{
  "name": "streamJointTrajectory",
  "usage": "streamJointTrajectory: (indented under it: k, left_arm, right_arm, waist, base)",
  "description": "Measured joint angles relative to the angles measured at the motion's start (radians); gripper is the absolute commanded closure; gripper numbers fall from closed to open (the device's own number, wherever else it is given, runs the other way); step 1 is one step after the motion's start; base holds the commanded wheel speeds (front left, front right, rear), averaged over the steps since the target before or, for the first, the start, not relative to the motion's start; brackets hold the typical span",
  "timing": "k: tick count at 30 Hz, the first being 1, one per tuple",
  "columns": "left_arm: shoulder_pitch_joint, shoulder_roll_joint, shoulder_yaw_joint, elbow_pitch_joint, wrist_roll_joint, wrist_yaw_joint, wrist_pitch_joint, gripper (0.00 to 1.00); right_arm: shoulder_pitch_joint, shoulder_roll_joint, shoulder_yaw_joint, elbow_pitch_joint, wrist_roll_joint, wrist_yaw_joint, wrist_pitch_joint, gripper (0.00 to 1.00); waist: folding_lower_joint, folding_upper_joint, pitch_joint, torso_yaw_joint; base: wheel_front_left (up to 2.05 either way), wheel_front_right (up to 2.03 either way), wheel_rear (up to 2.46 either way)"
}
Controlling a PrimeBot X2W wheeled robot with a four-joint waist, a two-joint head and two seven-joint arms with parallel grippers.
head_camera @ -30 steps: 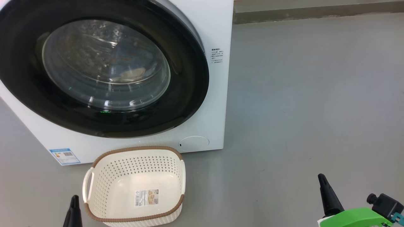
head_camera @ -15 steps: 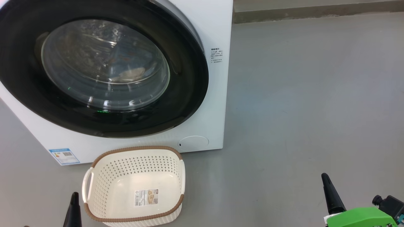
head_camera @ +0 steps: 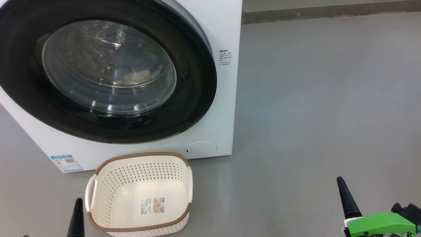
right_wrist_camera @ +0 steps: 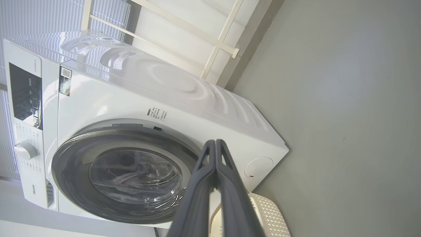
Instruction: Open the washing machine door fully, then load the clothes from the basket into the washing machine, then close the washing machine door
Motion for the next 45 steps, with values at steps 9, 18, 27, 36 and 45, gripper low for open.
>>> streamJointTrajectory:
  k: [9,18,27,36,45]
  left_arm:
    - [-0.019,0.000,0.001,0.006,-0.106,0.000,0.026,1.00]
    - [-0.030,0.000,0.003,0.016,-0.203,0.000,0.052,1.00]
    - [-0.043,0.000,0.005,0.023,-0.313,0.000,0.078,1.00]
    - [-0.062,0.000,0.007,0.030,-0.419,0.000,0.105,1.00]
    - [-0.079,0.000,0.008,0.033,-0.470,0.000,0.118,1.00]
  right_arm:
    - [0.000,0.000,-0.019,0.000,0.097,-0.001,0.027,1.00]
    - [-0.003,0.001,-0.024,-0.001,0.194,-0.001,0.053,1.00]
    - [-0.003,0.001,-0.029,-0.003,0.301,-0.001,0.080,1.00]
    - [-0.021,0.002,-0.045,-0.005,0.400,-0.001,0.105,1.00]
    - [-0.024,0.002,-0.051,-0.006,0.451,-0.001,0.115,1.00]
  waist:
    - [0.0000,0.0000,0.001,-0.001]
    - [0.0000,0.0000,0.002,-0.002]
    - [0.0000,0.0000,0.003,-0.003]
    - [0.0000,0.0000,0.004,-0.005]
    - [0.0000,0.0000,0.005,-0.005]
  base:
    - [0.00,0.00,0.00]
    - [0.00,0.00,0.00]
    - [0.00,0.00,0.00]
    - [0.00,0.00,0.00]
    - [0.00,0.00,0.00]
